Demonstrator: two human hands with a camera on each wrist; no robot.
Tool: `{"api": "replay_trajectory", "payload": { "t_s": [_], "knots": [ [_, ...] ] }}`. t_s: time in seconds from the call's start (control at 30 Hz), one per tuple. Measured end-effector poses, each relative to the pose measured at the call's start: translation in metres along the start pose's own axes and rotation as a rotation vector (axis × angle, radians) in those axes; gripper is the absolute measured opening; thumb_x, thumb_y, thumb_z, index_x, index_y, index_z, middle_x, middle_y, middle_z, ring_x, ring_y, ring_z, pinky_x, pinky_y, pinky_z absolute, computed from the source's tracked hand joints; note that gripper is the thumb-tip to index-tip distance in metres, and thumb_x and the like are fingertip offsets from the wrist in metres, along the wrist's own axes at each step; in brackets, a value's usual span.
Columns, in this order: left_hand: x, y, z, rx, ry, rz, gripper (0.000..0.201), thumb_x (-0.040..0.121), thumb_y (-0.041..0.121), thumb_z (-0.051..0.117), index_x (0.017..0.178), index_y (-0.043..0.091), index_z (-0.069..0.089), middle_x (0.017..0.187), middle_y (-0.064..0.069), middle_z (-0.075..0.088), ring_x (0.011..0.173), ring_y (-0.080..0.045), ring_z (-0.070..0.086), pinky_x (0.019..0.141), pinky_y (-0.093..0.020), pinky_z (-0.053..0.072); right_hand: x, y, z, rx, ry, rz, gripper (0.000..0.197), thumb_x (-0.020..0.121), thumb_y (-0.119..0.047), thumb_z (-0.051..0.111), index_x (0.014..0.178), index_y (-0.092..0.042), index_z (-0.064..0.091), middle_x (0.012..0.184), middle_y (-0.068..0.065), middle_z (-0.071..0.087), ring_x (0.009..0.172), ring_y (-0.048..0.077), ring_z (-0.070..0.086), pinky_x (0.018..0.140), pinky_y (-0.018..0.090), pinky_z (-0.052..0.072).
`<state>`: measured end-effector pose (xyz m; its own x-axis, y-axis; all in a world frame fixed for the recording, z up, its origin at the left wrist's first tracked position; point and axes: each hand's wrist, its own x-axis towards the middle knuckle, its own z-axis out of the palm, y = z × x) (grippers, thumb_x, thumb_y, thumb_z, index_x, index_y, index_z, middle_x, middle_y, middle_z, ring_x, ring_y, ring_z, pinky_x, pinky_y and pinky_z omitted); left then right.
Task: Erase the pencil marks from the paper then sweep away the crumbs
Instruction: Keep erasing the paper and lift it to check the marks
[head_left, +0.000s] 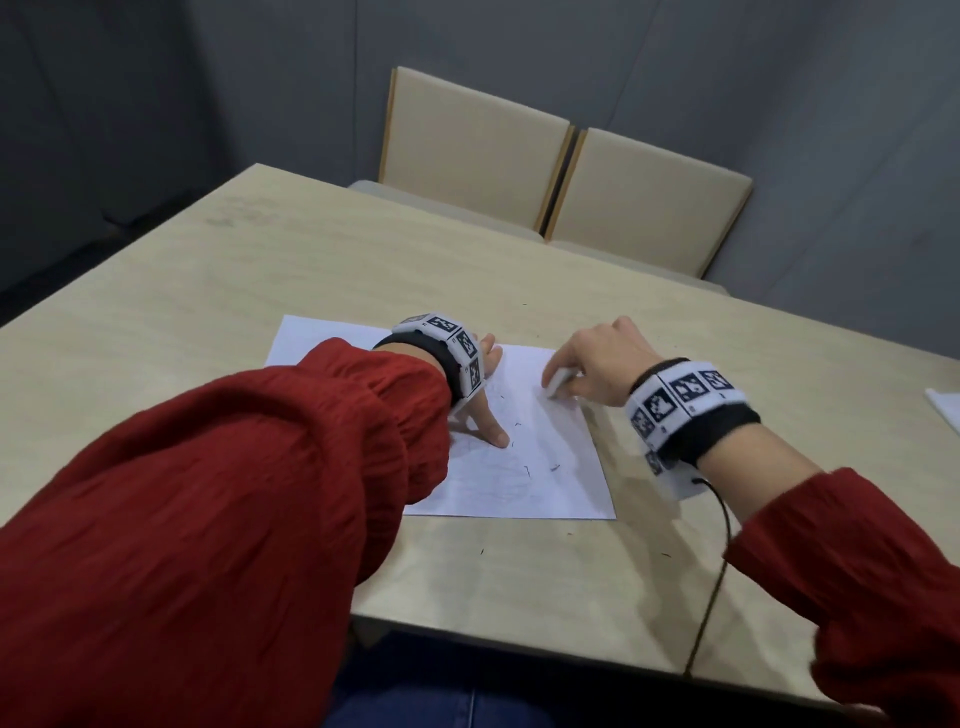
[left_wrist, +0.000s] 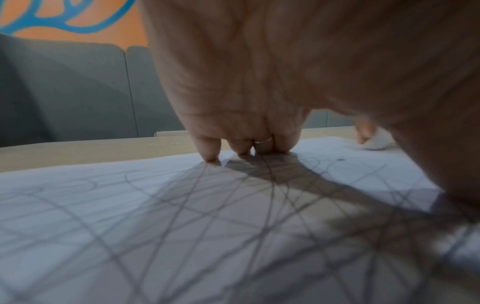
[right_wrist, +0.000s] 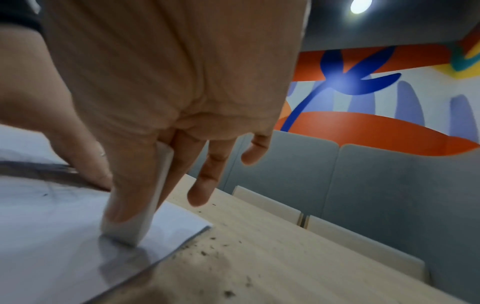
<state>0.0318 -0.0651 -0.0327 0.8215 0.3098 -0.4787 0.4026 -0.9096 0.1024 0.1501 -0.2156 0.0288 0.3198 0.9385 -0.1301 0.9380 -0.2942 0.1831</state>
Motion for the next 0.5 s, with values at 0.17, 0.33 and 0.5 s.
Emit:
{"api": "replay_trajectory", "payload": {
  "t_s": [0.17, 0.33, 0.5],
  "knots": [
    [0.0, 0.002, -0.001, 0.001, -0.014, -0.008, 0.152, 0.043, 0.091, 0.063, 0.153, 0.019, -0.015, 0.159, -0.002, -0.024, 0.149, -0.027, -0.01, 0.12, -0.05, 0.008, 0.011, -0.002, -0.008, 0.106, 0.011, 0.048, 0.016, 0.084, -0.029, 0.064, 0.091, -0.04, 0.072, 0.073, -0.022, 0.057, 0.084, 0.009, 0.053, 0.083, 0.032, 0.025],
    [0.002, 0.001, 0.0, 0.03, 0.004, -0.002, 0.161, 0.027, 0.097, 0.051, 0.153, 0.02, -0.012, 0.161, -0.003, -0.017, 0.149, -0.029, -0.004, 0.119, -0.054, 0.012, 0.032, -0.023, 0.001, 0.192, 0.108, 0.099, 0.02, 0.085, -0.02, 0.062, 0.092, -0.036, 0.074, 0.087, -0.017, 0.068, 0.092, 0.012, 0.058, 0.087, 0.033, 0.026],
    [-0.002, 0.001, 0.002, 0.057, 0.026, 0.006, 0.138, 0.06, 0.084, 0.062, 0.153, 0.016, -0.015, 0.159, -0.005, -0.023, 0.149, -0.025, -0.013, 0.121, -0.048, 0.002, -0.014, 0.002, 0.004, 0.058, 0.012, 0.078, 0.022, 0.084, -0.022, 0.06, 0.091, -0.04, 0.071, 0.082, -0.018, 0.061, 0.084, 0.009, 0.052, 0.082, 0.031, 0.022]
  ]
}}
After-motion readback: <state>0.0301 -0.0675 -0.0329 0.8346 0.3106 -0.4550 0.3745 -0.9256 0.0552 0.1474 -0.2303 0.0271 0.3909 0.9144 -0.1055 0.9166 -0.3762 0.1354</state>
